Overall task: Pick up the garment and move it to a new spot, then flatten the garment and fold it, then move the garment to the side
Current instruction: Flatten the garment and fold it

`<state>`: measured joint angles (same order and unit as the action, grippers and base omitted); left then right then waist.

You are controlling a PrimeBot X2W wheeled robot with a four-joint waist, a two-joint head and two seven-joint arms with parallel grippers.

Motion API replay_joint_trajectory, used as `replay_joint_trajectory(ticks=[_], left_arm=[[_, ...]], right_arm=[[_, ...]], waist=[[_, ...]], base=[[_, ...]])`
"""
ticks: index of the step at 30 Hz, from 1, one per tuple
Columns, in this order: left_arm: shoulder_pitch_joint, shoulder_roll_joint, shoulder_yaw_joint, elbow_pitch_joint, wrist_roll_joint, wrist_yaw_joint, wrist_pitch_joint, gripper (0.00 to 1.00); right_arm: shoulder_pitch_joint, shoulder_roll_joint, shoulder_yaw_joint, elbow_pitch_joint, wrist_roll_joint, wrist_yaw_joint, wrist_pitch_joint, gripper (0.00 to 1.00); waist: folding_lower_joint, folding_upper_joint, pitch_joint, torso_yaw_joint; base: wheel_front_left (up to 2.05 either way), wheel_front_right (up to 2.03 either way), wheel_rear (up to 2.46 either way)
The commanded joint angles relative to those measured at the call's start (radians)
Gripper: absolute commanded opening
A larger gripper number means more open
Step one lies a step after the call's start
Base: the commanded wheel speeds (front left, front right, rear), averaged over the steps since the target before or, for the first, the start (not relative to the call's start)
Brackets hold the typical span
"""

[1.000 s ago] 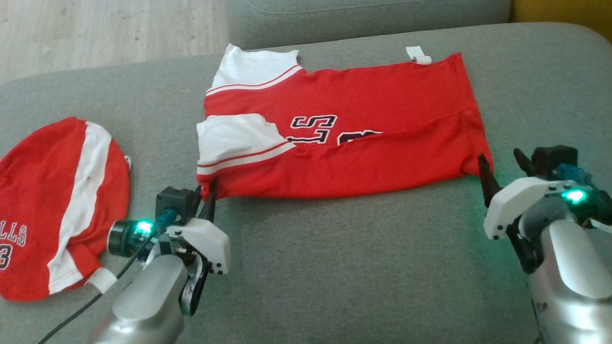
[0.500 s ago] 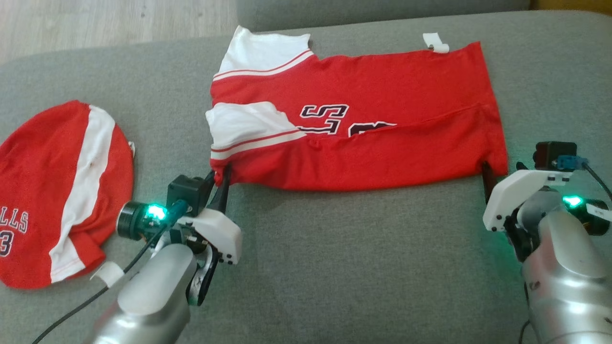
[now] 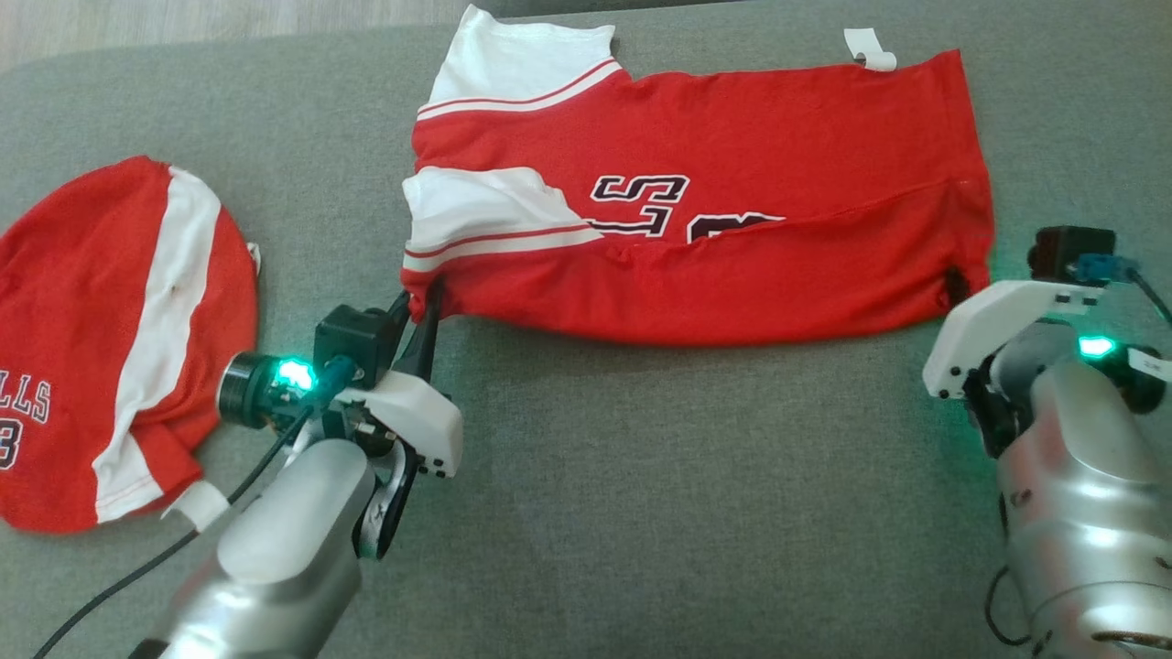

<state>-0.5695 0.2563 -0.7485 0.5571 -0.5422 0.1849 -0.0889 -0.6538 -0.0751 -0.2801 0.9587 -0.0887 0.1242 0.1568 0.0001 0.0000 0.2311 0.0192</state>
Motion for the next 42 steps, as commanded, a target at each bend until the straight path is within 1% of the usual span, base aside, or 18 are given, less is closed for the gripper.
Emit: replay_joint_trajectory(ticks=[1, 9, 15, 20, 24, 28, 32, 36, 41, 42], left_arm=[[-0.047, 0.032, 0.029, -0.026, 0.01, 0.006, -0.004, 0.0], [-0.027, 0.038, 0.026, -0.005, -0.003, 0.004, -0.003, 0.0], [0.009, 0.051, 0.019, 0.014, -0.017, -0.002, 0.003, 0.0], [0.043, 0.06, 0.007, 0.023, -0.025, -0.009, 0.01, 0.0], [0.078, 0.069, -0.004, 0.02, -0.034, -0.016, 0.019, 0.0], [0.126, 0.081, -0.017, 0.005, -0.048, -0.023, 0.038, 0.0], [0.185, 0.096, -0.036, -0.033, -0.061, -0.029, 0.068, 0.0], [0.234, 0.12, -0.049, -0.091, -0.065, -0.012, 0.096, 0.0], [0.279, 0.146, -0.058, -0.163, -0.071, 0.011, 0.129, 0.0], [0.284, 0.148, -0.06, -0.172, -0.072, 0.015, 0.133, 0.0]], right_arm=[[-0.021, 0.007, 0.024, -0.001, -0.005, 0.007, -0.017, 0.0], [-0.025, -0.04, 0.074, 0.019, 0.016, 0.007, -0.061, 0.0], [-0.008, -0.083, 0.149, 0.016, 0.07, 0.007, -0.078, 0.0], [0.023, -0.111, 0.217, -0.005, 0.131, 0.007, -0.062, 0.0], [0.07, -0.132, 0.271, -0.041, 0.18, 0.007, -0.024, 0.0], [0.135, -0.15, 0.327, -0.096, 0.232, 0.007, 0.033, 0.0], [0.211, -0.17, 0.367, -0.183, 0.288, 0.007, 0.094, 0.0], [0.289, -0.191, 0.382, -0.295, 0.331, 0.007, 0.158, 0.0], [0.381, -0.207, 0.36, -0.423, 0.359, 0.007, 0.232, 0.0], [0.396, -0.207, 0.354, -0.446, 0.359, 0.007, 0.243, 0.36]], waist=[[-0.0001, 0.0, -0.003, -0.001], [-0.0001, 0.0, -0.041, -0.015], [-0.0001, 0.0, -0.089, -0.04], [-0.0001, 0.0, -0.129, -0.058], [-0.0001, 0.0, -0.169, -0.069], [-0.0001, 0.0, -0.214, -0.08], [-0.0001, 0.0, -0.247, -0.092], [-0.0001, 0.0, -0.265, -0.101], [-0.0001, 0.0, -0.274, -0.11], [-0.0001, 0.0, -0.274, -0.111]], base=[[0.0, 0.0, 0.0], [0.0, 0.0, 0.0], [0.0, 0.0, 0.0], [0.0, 0.0, 0.0], [0.0, 0.0, 0.0], [0.0, 0.0, 0.0], [0.0, 0.0, 0.0], [0.0, 0.0, 0.0], [0.0, 0.0, 0.0], [0.0, 0.0, 0.0]])
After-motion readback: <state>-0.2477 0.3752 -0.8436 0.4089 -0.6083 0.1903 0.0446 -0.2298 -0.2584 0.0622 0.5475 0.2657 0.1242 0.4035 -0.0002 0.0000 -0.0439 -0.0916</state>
